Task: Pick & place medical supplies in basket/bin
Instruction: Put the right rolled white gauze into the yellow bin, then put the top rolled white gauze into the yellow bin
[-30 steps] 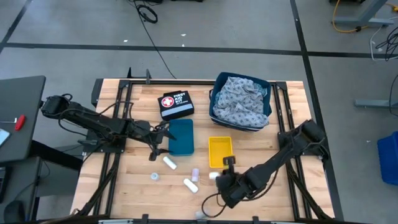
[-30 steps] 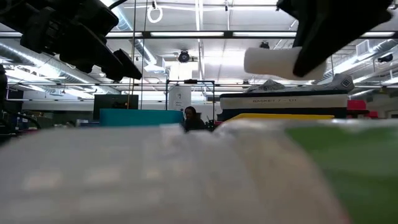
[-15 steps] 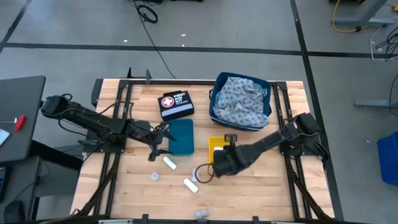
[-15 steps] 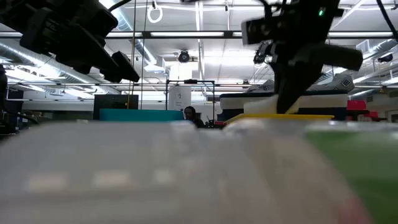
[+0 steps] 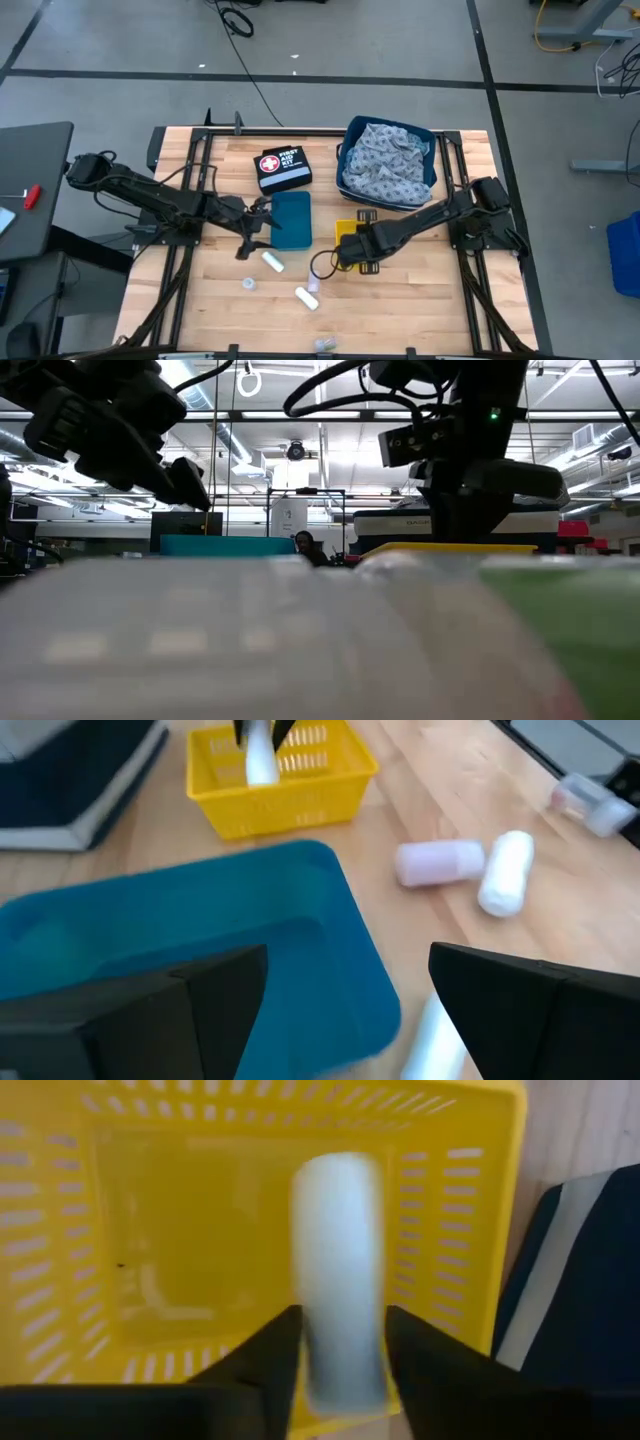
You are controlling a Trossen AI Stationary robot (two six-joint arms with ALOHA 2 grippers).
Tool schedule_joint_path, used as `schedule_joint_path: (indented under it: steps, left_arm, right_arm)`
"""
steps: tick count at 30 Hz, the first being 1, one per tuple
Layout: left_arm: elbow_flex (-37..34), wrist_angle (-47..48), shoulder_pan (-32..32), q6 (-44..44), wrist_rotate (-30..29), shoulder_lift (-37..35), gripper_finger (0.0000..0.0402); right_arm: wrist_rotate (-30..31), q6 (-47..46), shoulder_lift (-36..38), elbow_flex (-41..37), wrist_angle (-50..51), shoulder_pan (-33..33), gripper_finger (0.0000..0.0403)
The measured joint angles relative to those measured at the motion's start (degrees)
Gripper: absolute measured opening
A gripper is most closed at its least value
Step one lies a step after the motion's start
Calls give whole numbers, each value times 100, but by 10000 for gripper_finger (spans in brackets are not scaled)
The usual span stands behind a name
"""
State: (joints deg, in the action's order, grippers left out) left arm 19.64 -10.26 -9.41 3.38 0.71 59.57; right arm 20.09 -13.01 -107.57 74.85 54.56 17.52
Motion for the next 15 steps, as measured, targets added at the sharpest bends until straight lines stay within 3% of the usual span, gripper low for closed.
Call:
schedule_joint_path:
  steps: [6, 15]
  left_arm:
    - [0, 87, -307, 26, 82, 0, 283]
    - [483, 915, -921, 114, -181, 108, 279]
  right_arm:
    - [109, -1, 0, 139, 10, 39, 235]
    - [224, -2, 52, 449, -34, 276, 228]
